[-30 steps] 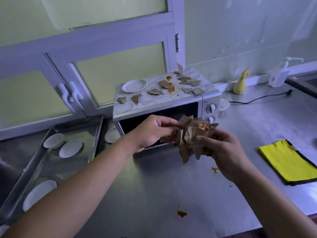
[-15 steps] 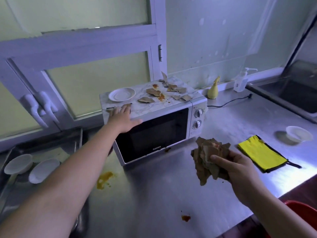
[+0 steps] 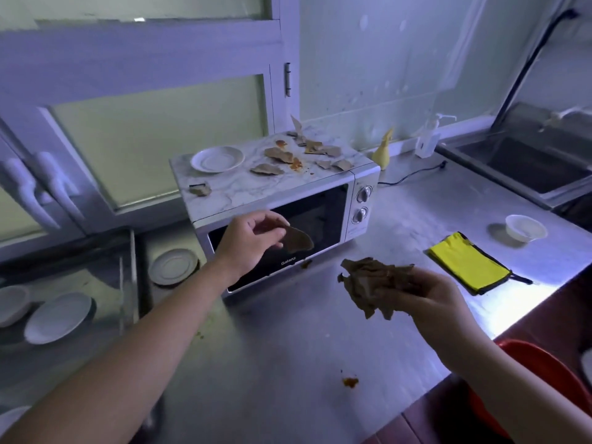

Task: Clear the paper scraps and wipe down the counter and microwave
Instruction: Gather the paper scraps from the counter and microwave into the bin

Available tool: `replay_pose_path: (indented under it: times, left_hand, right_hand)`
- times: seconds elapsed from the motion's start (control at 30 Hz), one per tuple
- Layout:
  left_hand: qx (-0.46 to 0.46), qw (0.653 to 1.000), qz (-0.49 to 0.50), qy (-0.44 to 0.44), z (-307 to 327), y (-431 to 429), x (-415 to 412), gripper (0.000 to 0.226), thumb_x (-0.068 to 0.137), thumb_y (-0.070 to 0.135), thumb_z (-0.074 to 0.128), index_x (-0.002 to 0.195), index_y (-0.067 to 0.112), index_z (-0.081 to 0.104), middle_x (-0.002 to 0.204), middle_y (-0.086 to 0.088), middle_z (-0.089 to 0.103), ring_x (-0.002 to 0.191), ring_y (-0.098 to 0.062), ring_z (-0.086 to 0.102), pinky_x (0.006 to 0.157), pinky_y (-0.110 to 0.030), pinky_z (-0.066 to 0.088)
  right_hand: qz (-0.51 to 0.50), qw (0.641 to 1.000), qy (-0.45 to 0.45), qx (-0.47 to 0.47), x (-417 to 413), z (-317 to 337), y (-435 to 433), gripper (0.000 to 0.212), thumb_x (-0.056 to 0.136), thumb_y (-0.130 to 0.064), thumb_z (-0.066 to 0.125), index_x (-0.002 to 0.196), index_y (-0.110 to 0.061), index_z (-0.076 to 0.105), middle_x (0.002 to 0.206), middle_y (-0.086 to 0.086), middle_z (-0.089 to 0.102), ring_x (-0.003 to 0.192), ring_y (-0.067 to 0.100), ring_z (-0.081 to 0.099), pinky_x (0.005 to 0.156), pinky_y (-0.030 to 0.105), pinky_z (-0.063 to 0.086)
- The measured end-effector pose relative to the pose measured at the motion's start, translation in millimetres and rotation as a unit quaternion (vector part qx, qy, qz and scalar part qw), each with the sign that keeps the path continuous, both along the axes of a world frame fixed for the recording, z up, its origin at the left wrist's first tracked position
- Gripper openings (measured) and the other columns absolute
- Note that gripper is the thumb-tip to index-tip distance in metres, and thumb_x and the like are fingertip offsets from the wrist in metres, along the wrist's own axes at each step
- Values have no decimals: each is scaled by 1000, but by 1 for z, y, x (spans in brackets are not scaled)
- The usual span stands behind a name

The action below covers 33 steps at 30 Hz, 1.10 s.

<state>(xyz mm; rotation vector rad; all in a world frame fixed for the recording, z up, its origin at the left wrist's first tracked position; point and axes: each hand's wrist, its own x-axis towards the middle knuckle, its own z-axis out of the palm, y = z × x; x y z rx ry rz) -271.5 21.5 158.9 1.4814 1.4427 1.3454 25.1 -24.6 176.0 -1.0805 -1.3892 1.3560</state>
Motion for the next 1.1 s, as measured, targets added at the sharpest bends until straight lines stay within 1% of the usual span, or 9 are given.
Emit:
replay_pose_path:
  times: [0.2, 0.33, 0.53, 0.6, 0.67, 0.77, 0.9, 1.0, 1.1]
  left_hand:
    - [-17, 991, -127, -39, 11, -31, 25, 23, 83, 1, 74, 87, 24, 78, 86, -4, 76, 80, -19, 72, 77, -32, 59]
    - [-36, 979, -197, -33, 24, -42, 24, 16, 83, 6, 75, 93, 19, 77, 92, -7, 76, 85, -17, 73, 76, -23, 56]
    - [-114, 947, -296, -51, 30, -43, 11, 17, 93, 11, 66, 107, 17, 73, 102, -8, 75, 95, -20, 71, 85, -27, 55]
    - [-99, 963, -251, -15, 26, -28, -2, 23, 96, 8, 60, 111, 20, 72, 109, -4, 74, 106, -17, 69, 90, -28, 53]
    - [-48, 991, -84, 91, 22, -5, -26, 20, 97, 13, 60, 110, 24, 71, 113, 2, 72, 106, -7, 66, 95, -29, 50]
    - [-40, 933, 138, 331, 17, 32, -80, 39, 92, 35, 66, 127, 19, 61, 133, -5, 59, 120, -18, 54, 104, -34, 42]
    - [-152, 866, 152, 452, 6, 63, -136, 65, 86, 53, 65, 134, 11, 50, 139, -7, 48, 132, -29, 43, 108, -40, 36]
    - [-199, 875, 125, 423, -3, 67, -144, 77, 89, 60, 57, 147, 13, 39, 155, -5, 37, 142, -25, 34, 116, -41, 30]
    - [-160, 885, 119, 420, -8, 54, -136, 75, 86, 64, 58, 145, 19, 43, 153, -1, 41, 138, -23, 40, 113, -43, 35]
  right_hand:
    - [108, 991, -38, 66, -31, 27, 0, 21, 78, 12, 74, 80, -9, 76, 73, 19, 69, 58, 21, 56, 57, 31, 44]
    - [113, 990, -41, 68, -44, 25, 1, 24, 78, 14, 74, 88, -8, 76, 96, 15, 69, 64, 22, 58, 61, 34, 48]
    - [123, 991, -21, 37, -40, 16, 0, 25, 82, 15, 68, 88, -9, 74, 68, 16, 70, 53, 27, 62, 50, 33, 50]
    - [97, 995, -15, 25, -36, 11, 1, 23, 79, 15, 69, 85, -6, 73, 66, 19, 68, 52, 29, 59, 48, 33, 48]
    - [70, 997, -18, 13, -30, 6, 1, 21, 78, 15, 69, 84, -5, 74, 68, 24, 66, 53, 35, 55, 50, 37, 46]
    - [16, 999, -34, -14, -18, -1, -3, 24, 77, 11, 73, 87, -11, 76, 75, 21, 72, 60, 44, 62, 59, 46, 52]
    - [-57, 996, -23, -66, -4, -9, -14, 41, 72, 5, 78, 107, -13, 67, 86, 14, 77, 73, 38, 73, 69, 50, 59]
    - [-86, 993, -17, -84, 4, -14, -19, 42, 72, 5, 79, 107, -15, 67, 88, 12, 77, 74, 35, 74, 64, 46, 60]
    - [-85, 992, -19, -87, 7, -22, -25, 36, 71, 5, 79, 97, -20, 76, 87, 9, 77, 72, 30, 75, 53, 31, 58]
